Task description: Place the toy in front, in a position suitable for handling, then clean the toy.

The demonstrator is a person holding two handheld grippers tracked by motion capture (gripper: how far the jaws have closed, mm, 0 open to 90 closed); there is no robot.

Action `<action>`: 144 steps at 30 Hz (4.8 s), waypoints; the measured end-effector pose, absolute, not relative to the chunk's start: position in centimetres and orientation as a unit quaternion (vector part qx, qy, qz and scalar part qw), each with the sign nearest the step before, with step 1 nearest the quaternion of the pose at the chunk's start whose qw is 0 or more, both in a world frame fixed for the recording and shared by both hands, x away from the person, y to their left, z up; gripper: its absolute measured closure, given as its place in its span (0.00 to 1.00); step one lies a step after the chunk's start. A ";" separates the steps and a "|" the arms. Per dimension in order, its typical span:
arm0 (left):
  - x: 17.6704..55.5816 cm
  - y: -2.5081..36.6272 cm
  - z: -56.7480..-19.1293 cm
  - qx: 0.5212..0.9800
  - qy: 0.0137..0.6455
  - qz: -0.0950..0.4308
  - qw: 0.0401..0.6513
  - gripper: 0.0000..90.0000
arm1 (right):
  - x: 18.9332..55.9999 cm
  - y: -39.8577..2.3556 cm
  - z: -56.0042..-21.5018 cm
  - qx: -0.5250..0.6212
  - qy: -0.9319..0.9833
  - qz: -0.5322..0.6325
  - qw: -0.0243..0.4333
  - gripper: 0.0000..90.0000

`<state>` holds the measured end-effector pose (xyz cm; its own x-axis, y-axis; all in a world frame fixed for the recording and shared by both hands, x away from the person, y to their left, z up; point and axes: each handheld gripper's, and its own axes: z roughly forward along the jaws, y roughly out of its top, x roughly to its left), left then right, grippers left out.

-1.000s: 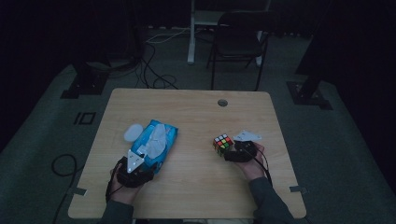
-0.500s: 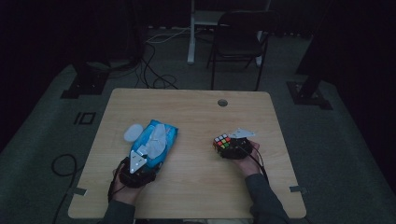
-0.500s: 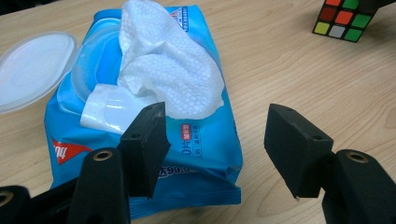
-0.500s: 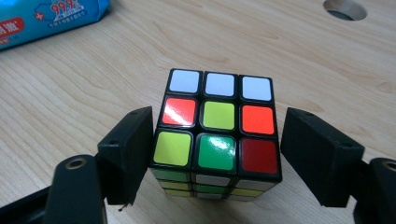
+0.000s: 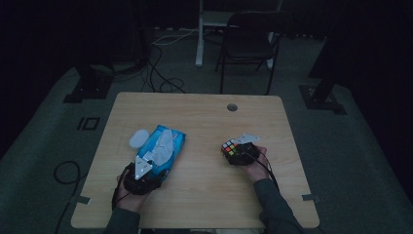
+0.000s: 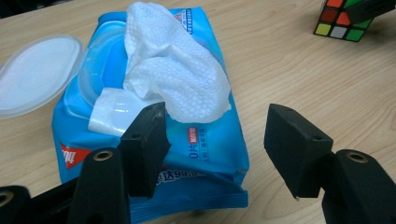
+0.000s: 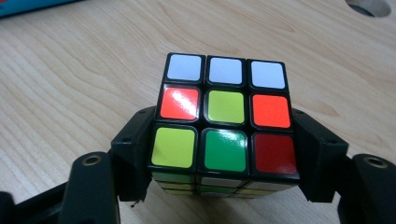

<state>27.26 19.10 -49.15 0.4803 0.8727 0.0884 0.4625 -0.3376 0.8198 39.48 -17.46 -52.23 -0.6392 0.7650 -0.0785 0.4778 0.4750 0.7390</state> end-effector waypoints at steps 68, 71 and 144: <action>37.2 16.6 -45.7 0.827 0.378 0.251 0.334 1.00 | 34.7 -16.9 -49.8 0.286 0.854 0.389 0.192 0.37; 37.1 16.0 -44.8 0.831 0.362 0.242 0.347 1.00 | 34.8 -16.8 -49.9 0.285 0.854 0.391 0.191 0.37; 36.2 15.7 -42.6 0.832 0.331 0.213 0.392 1.00 | 32.3 -14.8 -49.9 0.197 0.875 0.362 0.255 0.37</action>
<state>36.25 15.68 -42.64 0.6900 0.7174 0.0957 0.3832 -0.4743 0.7926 32.34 -14.79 -49.93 -0.7925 0.5286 -0.3041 0.1590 0.6605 0.7338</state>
